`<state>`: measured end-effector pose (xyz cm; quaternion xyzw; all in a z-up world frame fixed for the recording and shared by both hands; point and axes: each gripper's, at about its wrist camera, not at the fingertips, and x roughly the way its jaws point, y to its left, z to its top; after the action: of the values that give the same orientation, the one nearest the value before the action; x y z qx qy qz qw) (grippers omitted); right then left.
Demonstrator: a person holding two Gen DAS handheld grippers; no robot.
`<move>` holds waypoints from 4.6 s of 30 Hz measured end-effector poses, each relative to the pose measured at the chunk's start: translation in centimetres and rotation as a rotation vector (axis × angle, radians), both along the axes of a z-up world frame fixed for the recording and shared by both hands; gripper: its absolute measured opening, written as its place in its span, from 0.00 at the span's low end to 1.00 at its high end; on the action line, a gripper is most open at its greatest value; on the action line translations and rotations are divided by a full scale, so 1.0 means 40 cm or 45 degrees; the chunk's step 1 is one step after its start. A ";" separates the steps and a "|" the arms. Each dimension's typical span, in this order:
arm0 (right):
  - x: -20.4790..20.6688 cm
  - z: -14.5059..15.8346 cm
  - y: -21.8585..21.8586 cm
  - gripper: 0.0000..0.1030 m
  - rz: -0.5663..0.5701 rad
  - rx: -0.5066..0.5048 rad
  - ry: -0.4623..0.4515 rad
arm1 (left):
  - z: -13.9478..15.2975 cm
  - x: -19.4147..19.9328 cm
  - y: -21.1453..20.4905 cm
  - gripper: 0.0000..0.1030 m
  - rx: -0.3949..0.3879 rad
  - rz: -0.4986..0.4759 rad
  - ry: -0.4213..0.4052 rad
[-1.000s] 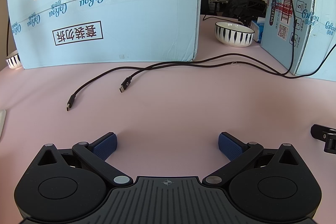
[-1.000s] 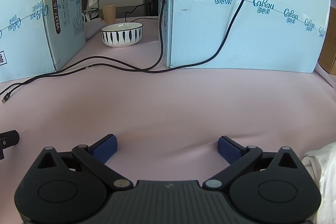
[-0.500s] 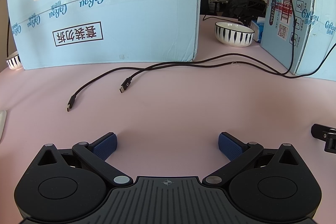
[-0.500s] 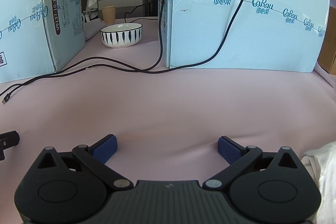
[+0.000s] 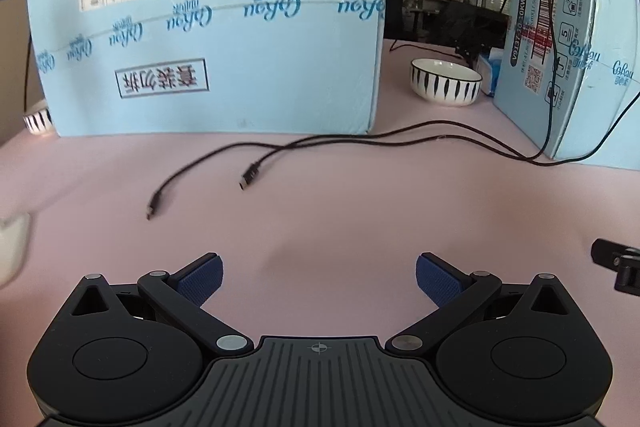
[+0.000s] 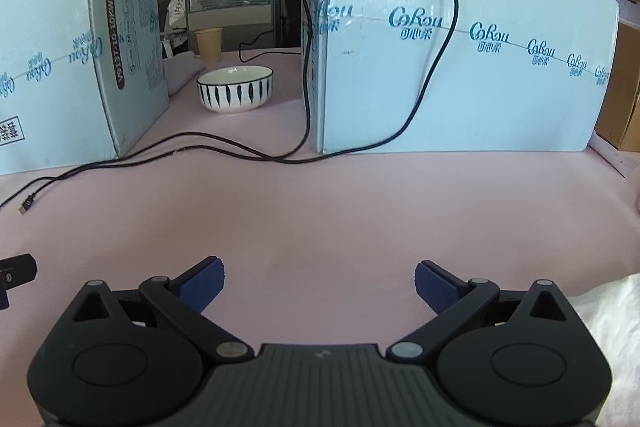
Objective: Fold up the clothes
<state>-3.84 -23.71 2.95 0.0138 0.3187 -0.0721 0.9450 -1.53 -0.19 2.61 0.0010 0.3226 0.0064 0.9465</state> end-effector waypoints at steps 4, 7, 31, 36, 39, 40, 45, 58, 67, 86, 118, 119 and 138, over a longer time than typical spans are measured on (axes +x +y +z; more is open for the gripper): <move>-0.007 0.020 0.006 1.00 0.008 -0.027 -0.031 | 0.016 -0.006 -0.001 1.00 -0.022 -0.004 -0.005; -0.011 0.031 0.001 1.00 0.015 -0.020 -0.036 | 0.019 -0.009 -0.008 1.00 -0.011 -0.011 -0.001; -0.120 0.063 -0.238 1.00 -0.201 -0.112 -0.010 | 0.033 0.006 -0.252 1.00 0.011 -0.312 0.060; -0.175 0.073 -0.320 1.00 -0.297 -0.113 -0.013 | 0.034 -0.003 -0.348 1.00 0.001 -0.422 0.091; -0.211 0.082 -0.375 1.00 -0.358 -0.104 -0.025 | 0.033 -0.016 -0.411 1.00 -0.007 -0.489 0.107; -0.224 0.085 -0.395 1.00 -0.380 -0.108 -0.033 | 0.033 -0.020 -0.426 1.00 -0.007 -0.505 0.109; -0.288 0.092 -0.485 1.00 -0.476 -0.136 -0.052 | 0.023 -0.050 -0.536 1.00 0.008 -0.617 0.129; -0.443 0.075 -0.687 1.00 -0.719 -0.181 -0.029 | -0.021 -0.106 -0.719 1.00 -0.028 -0.777 0.243; -0.488 0.034 -0.758 1.00 -0.719 -0.074 -0.100 | -0.032 -0.129 -0.774 1.00 0.028 -0.782 0.187; -0.458 -0.053 -0.784 1.00 -0.576 0.169 -0.113 | -0.021 -0.198 -0.844 1.00 -0.018 -1.006 0.256; -0.462 0.225 -0.472 0.37 -0.030 -0.046 -0.522 | 0.139 -0.268 -0.641 0.09 -0.088 -0.957 0.028; -0.449 0.242 -0.449 0.37 0.019 -0.032 -0.532 | 0.149 -0.267 -0.615 0.09 -0.100 -0.944 0.025; 0.026 0.112 0.328 0.39 1.002 0.254 0.019 | 0.132 -0.392 -0.020 0.08 -0.056 -0.503 0.256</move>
<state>-2.80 -10.57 7.41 -0.0180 0.3118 0.3265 0.8921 -17.21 -0.99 7.87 0.0442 0.4089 -0.1863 0.8923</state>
